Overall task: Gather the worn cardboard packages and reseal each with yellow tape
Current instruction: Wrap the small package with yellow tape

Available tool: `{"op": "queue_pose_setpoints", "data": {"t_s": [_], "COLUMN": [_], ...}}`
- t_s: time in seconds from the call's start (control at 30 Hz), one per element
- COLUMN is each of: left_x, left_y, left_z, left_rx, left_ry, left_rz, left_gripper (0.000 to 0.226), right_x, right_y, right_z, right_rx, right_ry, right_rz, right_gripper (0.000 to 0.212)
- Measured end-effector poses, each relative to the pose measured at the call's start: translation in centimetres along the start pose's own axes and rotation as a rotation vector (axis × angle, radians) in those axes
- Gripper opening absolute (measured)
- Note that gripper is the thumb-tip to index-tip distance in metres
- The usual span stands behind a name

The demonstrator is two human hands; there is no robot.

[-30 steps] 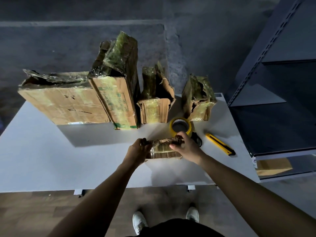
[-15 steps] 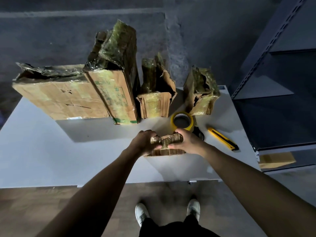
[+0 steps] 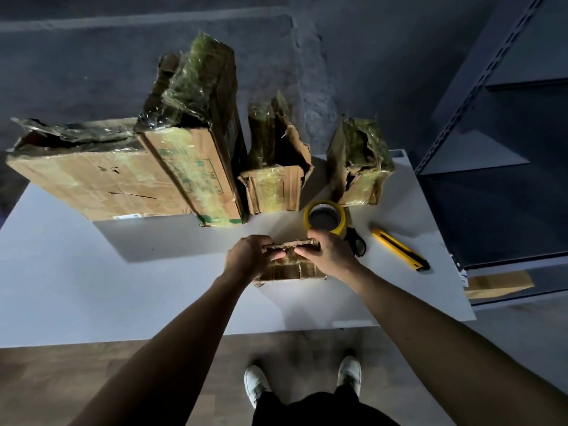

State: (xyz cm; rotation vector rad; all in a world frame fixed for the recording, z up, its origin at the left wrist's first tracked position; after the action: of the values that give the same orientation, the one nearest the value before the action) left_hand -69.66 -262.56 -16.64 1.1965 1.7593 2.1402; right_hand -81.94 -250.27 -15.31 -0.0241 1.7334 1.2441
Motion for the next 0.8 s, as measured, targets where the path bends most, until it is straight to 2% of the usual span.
{"op": "queue_pose_setpoints", "data": {"t_s": [0.07,0.1,0.17,0.23,0.3,0.4,0.6,0.8], "left_x": [-0.4,-0.5,-1.2,-2.3,-3.7,-4.7,-3.4,-2.7], "left_y": [-0.1,-0.2,-0.2,-0.2,-0.7,-1.3,-0.6,0.2], "left_z": [-0.3,-0.4,-0.3,0.3,1.0,1.5,0.7,0.8], "left_rx": [-0.063,-0.086,-0.124,-0.178,-0.243,-0.285,-0.156,-0.028], "left_ry": [0.042,0.039,0.052,0.125,0.193,0.2,0.164,0.129], "left_rz": [0.103,0.14,0.154,0.193,0.239,0.191,0.12,0.144], "left_gripper": [0.023,0.028,0.049,0.07,0.077,0.063,0.031,0.035], "right_x": [1.2,2.0,3.4,3.8,4.0,3.8,3.7,3.1], "right_y": [-0.2,-0.4,-0.9,-0.9,-0.7,-0.6,-0.8,-0.8], "right_z": [0.1,0.5,1.6,2.5,3.0,2.8,1.9,1.2], "right_rx": [-0.054,-0.109,-0.225,-0.3,-0.32,-0.309,-0.236,-0.138], "right_ry": [-0.138,-0.223,-0.359,-0.38,-0.387,-0.374,-0.361,-0.279], "right_rz": [-0.086,-0.118,-0.153,-0.146,-0.146,-0.151,-0.183,-0.123], "right_gripper": [0.056,0.07,0.101,0.109,0.107,0.1,0.086,0.069]}}
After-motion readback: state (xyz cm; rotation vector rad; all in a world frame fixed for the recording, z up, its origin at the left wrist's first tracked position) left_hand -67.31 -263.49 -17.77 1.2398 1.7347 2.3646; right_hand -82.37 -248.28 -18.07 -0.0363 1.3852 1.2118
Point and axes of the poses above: each hand's wrist, its own z-axis away from the middle knuckle, its own y-axis out of the back of the hand, x = y × z, the point moved 10 cm from there along -z, towards the middle knuckle, and after that the axes turned 15 degrees about x, right-handed, at the moved point
